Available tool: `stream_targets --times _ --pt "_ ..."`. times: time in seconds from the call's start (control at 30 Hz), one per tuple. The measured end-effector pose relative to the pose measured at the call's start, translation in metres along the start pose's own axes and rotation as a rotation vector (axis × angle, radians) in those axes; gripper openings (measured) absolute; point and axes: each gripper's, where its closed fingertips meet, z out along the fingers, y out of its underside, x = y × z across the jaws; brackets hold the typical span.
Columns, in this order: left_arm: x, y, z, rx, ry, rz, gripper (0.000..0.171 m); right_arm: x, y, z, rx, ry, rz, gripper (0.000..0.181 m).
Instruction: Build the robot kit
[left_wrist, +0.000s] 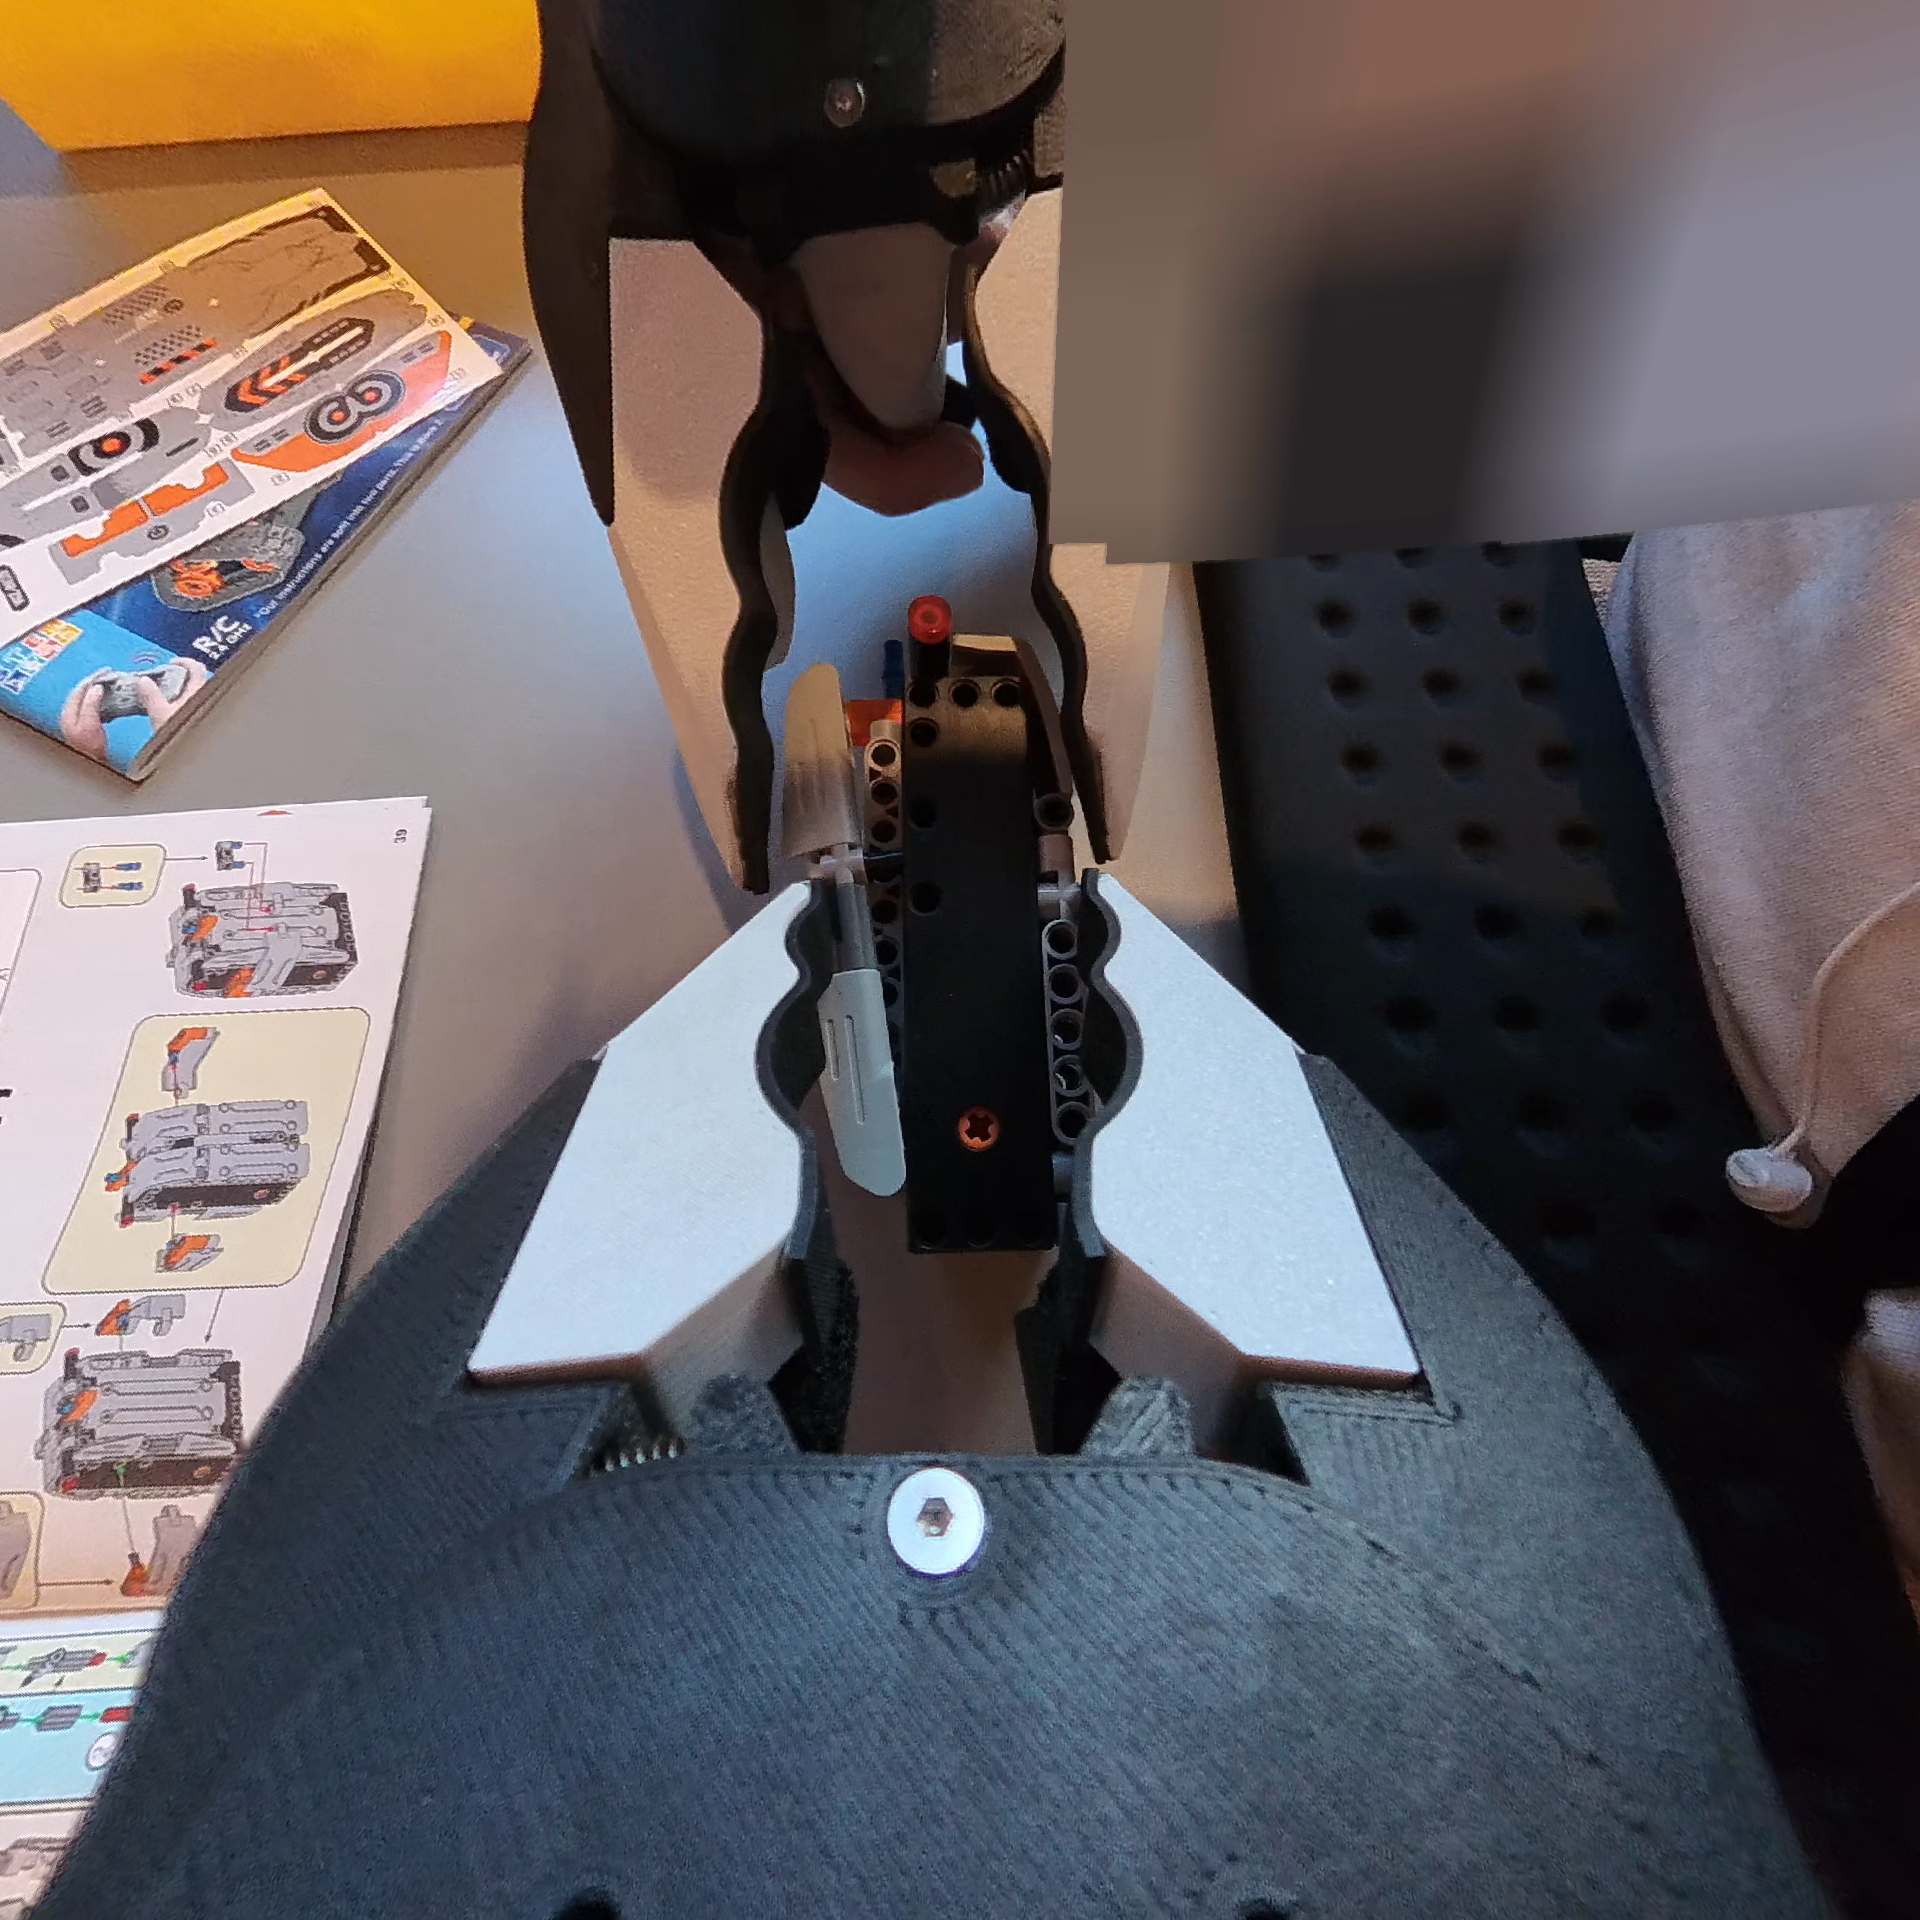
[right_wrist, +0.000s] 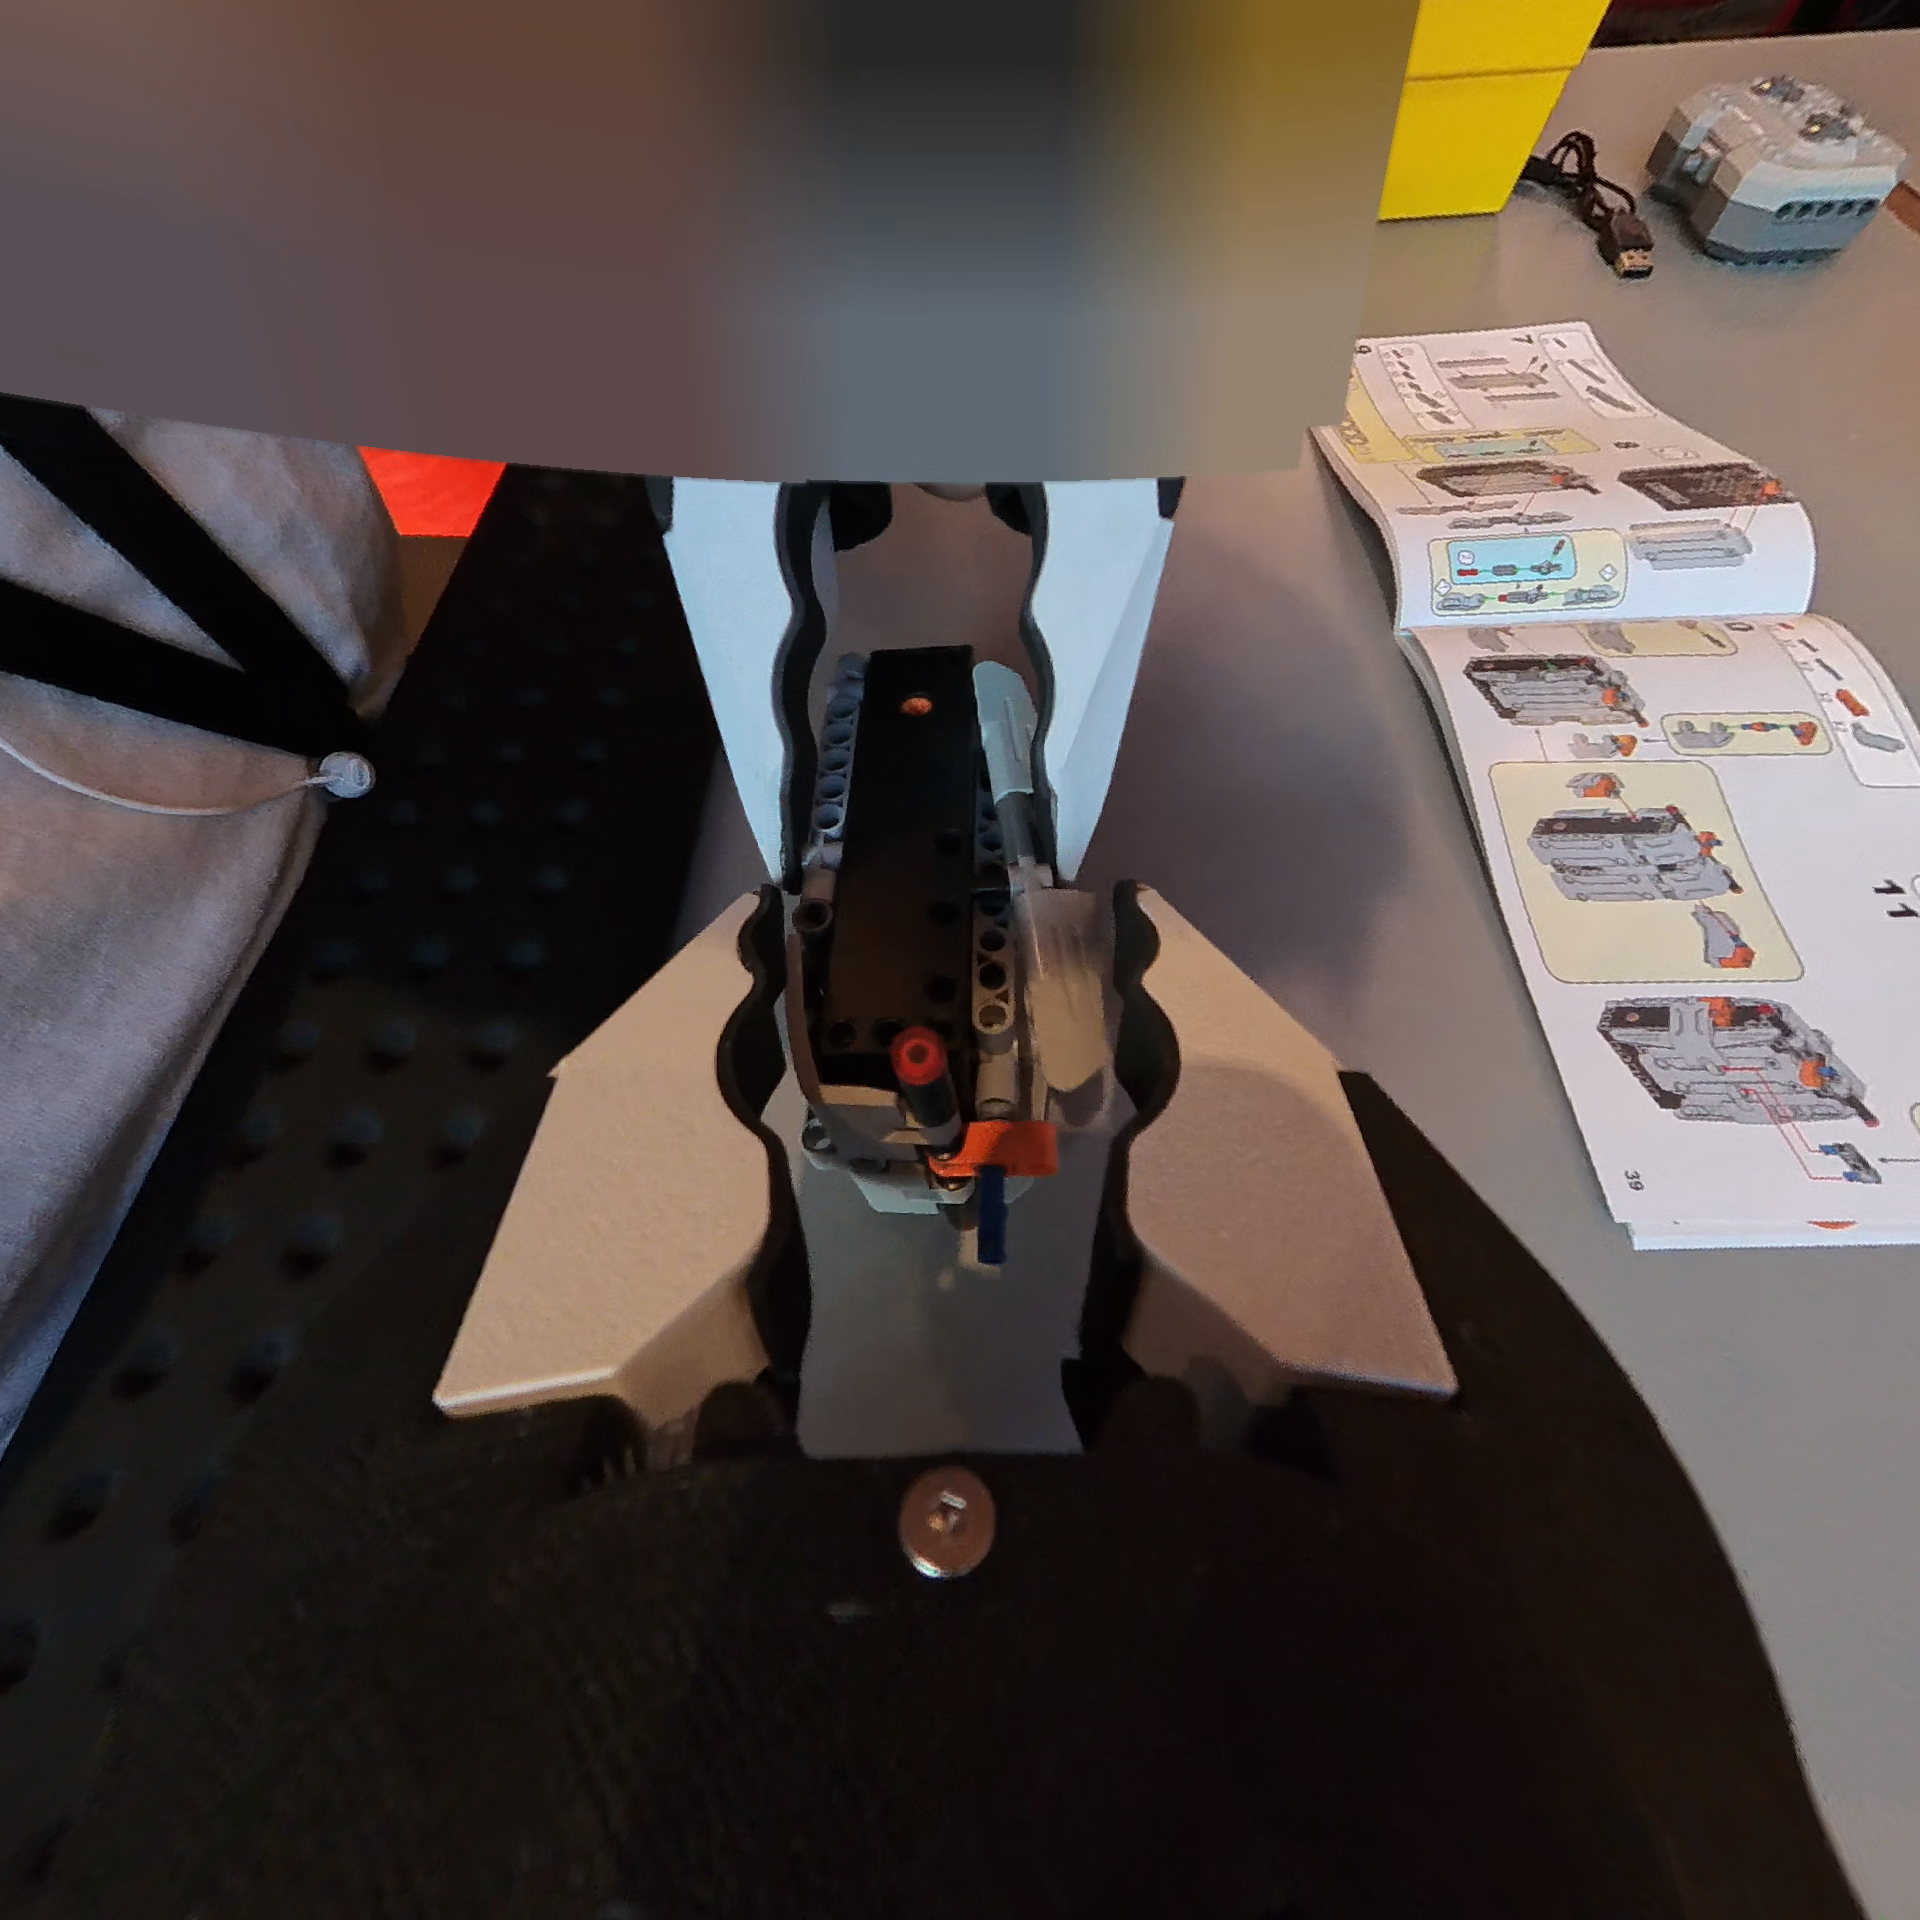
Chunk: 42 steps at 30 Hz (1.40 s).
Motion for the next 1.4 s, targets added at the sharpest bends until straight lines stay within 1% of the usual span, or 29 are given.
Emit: stream_targets --times 0.13,0.23,0.37,0.57,0.83,1.03,1.4 --pt "0.001 0.0 0.0 0.004 -0.002 0.012 0.046 -0.003 0.002 0.001 0.0 -0.02 0.065 0.061" --pt "0.003 -0.001 0.001 0.024 0.0 0.015 0.046 -0.004 0.002 0.0 0.021 0.009 0.049 0.06" --pt "0.008 -0.002 0.002 0.054 -0.028 0.091 0.046 -0.008 0.002 -0.001 0.065 0.049 0.012 0.06" --pt "0.011 -0.003 0.002 0.043 -0.064 0.151 0.046 -0.011 0.002 -0.002 0.08 0.101 -0.063 0.061" --pt "0.01 -0.003 0.002 0.051 -0.06 0.142 0.047 -0.011 0.002 -0.003 0.082 0.117 -0.06 0.06" --pt "0.008 -0.003 0.002 0.064 -0.066 0.148 0.047 -0.01 0.002 -0.003 0.084 0.134 -0.067 0.057" --pt "0.008 -0.002 0.001 0.067 -0.084 0.168 0.046 -0.009 0.002 -0.002 0.094 0.114 -0.048 0.059"
